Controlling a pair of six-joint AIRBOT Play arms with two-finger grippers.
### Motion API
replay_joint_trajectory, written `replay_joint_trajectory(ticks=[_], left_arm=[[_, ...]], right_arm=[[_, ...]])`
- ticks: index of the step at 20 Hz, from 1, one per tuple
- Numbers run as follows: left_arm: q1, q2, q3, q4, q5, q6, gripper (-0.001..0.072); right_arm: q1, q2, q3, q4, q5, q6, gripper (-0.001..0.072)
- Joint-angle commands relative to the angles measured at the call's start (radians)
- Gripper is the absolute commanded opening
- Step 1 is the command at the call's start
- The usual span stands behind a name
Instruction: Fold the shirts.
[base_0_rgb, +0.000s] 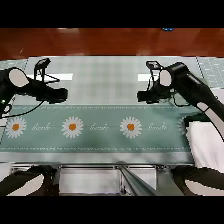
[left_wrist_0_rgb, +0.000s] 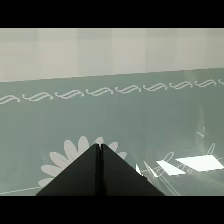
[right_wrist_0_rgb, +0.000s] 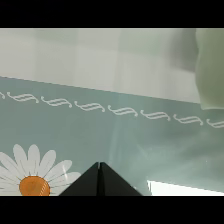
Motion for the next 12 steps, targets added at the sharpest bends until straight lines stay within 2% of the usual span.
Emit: replay_joint_trajectory(ticks=[1, 12], left_arm=[[0.0, 0.0, 0.0, 0.0, -0.005, 0.0, 0.0017], [0.0, -0.006, 0.0, 0.0, -0.002, 0.001, 0.0017]], right_arm=[[0.0, 0.001, 0.0, 0.0, 0.0, 0.0, 0.0025], [0.0, 0.001, 0.0, 0.0, 0.0, 0.0, 0.0025]])
